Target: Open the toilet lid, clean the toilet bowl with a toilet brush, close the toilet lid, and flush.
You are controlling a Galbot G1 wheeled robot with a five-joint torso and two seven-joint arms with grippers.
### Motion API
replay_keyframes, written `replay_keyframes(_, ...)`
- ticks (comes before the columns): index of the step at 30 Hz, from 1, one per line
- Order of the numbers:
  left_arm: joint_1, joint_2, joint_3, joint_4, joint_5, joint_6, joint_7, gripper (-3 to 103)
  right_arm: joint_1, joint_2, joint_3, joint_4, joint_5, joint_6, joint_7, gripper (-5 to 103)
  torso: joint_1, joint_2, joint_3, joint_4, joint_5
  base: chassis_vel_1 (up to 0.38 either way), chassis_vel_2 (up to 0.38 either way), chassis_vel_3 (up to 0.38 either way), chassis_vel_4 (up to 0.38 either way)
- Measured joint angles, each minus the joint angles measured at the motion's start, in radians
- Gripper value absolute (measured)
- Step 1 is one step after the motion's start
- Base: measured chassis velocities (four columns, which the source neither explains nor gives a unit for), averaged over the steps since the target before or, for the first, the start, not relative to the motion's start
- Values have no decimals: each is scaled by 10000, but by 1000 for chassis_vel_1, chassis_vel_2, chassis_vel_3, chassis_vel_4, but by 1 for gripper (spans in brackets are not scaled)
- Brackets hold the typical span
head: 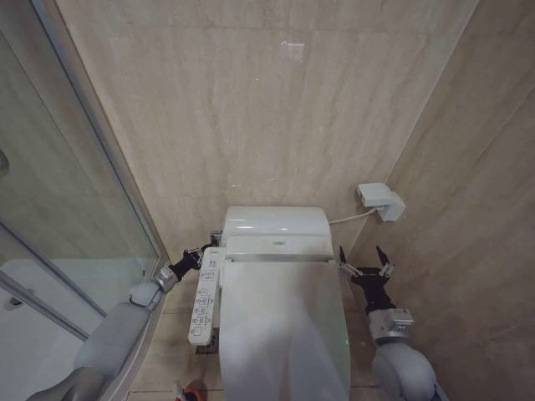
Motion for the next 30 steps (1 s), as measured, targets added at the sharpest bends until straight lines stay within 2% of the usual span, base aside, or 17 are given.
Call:
replay_keyframes(1, 0, 0, 0, 0, 0, 0, 0, 0, 0, 0, 0, 0, 0, 0, 0, 100, 0, 0, 0, 0, 0, 0, 0, 0, 0)
replay_keyframes(4, 745, -114, -616, -372, -95, 648, -1058, 0, 0, 0, 1, 0, 0, 0, 2, 100, 1, 0, 0, 4, 0, 0, 0, 0, 0)
replay_keyframes(5, 745, -114, -616, -372, -95, 648, -1058, 0, 0, 0, 1, 0, 0, 0, 2, 100, 1, 0, 0, 4, 0, 0, 0, 0, 0)
replay_keyframes(8, 1410, -177, -1009, -956, -780, 1418, -2783, 0, 0, 0, 0, 0, 0, 0, 0, 100, 0, 0, 0, 10, -2, 0, 0, 0, 0)
replay_keyframes(9, 1410, -177, -1009, -956, -780, 1418, -2783, 0, 0, 0, 0, 0, 0, 0, 0, 100, 0, 0, 0, 10, -2, 0, 0, 0, 0)
replay_keyframes(11, 1833, -178, -1238, -1677, -1209, 1760, -3653, 0, 0, 0, 0, 0, 0, 0, 0, 100, 1, 0, 1, 9, -3, 0, 0, 0, 0)
replay_keyframes(12, 1833, -178, -1238, -1677, -1209, 1760, -3653, 0, 0, 0, 0, 0, 0, 0, 0, 100, 1, 0, 1, 9, -3, 0, 0, 0, 0)
replay_keyframes(14, 2481, -151, -1679, -3128, -1697, 2498, -4293, 0, 0, 0, -1, 0, 0, 0, -2, 100, 0, 0, 0, 7, 0, 0, 0, 0, 0)
replay_keyframes(15, 2790, -163, -1909, -3821, -1851, 2778, -4440, 0, 0, -1, 0, 0, 1, 0, -2, 100, 0, 1, 0, 7, 2, 0, 0, 0, 0)
replay_keyframes(16, 2790, -163, -1909, -3821, -1851, 2778, -4440, 0, 0, -1, 0, 0, 1, 0, -2, 100, 0, 1, 0, 7, 2, 0, 0, 0, 0)
replay_keyframes(17, 3069, -224, -2159, -4430, -1907, 2952, -4516, 16, 0, 0, 0, 0, 0, 0, -1, 100, 0, 1, 0, 8, 1, 0, 0, 0, 0)
replay_keyframes(19, 3514, -470, -2702, -5278, -1890, 3039, -4563, 16, 1, 0, 1, 0, 1, 0, 1, 100, -1, 1, 0, 6, 3, 0, 0, 0, 0)
replay_keyframes(20, 3514, -470, -2702, -5278, -1890, 3039, -4563, 16, 1, 0, 1, 0, 1, 0, 1, 100, -1, 1, 0, 6, 3, 0, 0, 0, 0)
replay_keyframes(23, 4401, -814, -3336, -6683, -1761, 3386, -4821, 16, 0, 0, 0, 0, 0, 0, -1, 100, -1, 1, 0, 6, 1, 0, 0, 0, 0)
replay_keyframes(24, 4665, -842, -3420, -7045, -1713, 3491, -4859, 43, 0, 0, 0, 0, 1, 0, 0, 100, -1, 1, 0, 8, 0, 0, 0, 0, 0)
replay_keyframes(25, 4665, -842, -3420, -7045, -1713, 3491, -4859, 43, 0, 0, 0, 0, 1, 0, 0, 100, -1, 1, 0, 8, 0, 0, 0, 0, 0)
replay_keyframes(30, 5960, -873, -3836, -8666, -1466, 3787, -5040, 43, 0, 0, 0, 0, 1, 0, 0, 100, -2, 1, 0, 9, -1, 0, 0, 0, 0)
